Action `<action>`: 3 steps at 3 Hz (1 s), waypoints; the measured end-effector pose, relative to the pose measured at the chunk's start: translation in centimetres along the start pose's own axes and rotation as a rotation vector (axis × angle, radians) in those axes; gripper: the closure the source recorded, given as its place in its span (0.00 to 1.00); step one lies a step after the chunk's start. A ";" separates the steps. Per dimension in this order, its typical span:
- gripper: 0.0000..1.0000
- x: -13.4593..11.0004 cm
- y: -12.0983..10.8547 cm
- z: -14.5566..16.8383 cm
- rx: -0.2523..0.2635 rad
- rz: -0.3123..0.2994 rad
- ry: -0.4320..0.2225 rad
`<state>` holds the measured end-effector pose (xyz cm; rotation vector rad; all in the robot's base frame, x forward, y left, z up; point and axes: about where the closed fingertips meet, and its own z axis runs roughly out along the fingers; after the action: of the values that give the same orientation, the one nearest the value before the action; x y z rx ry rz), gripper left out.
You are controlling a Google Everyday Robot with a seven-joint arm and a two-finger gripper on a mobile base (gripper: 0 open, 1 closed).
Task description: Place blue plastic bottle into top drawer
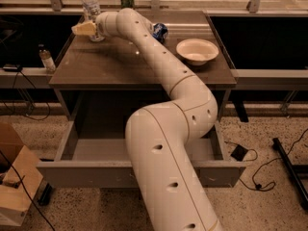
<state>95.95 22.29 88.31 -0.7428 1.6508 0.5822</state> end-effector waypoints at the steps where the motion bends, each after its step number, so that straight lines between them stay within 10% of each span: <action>1: 0.40 0.1 -0.5 0.1 0.006 -0.002 0.011; 3: 0.94 -0.5 -0.1 -1.4 -0.055 -0.063 0.040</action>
Offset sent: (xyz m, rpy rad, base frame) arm 0.0240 -0.0121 0.0046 -0.0381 0.0071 0.0055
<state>95.15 21.32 89.05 -0.8484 1.6472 0.5724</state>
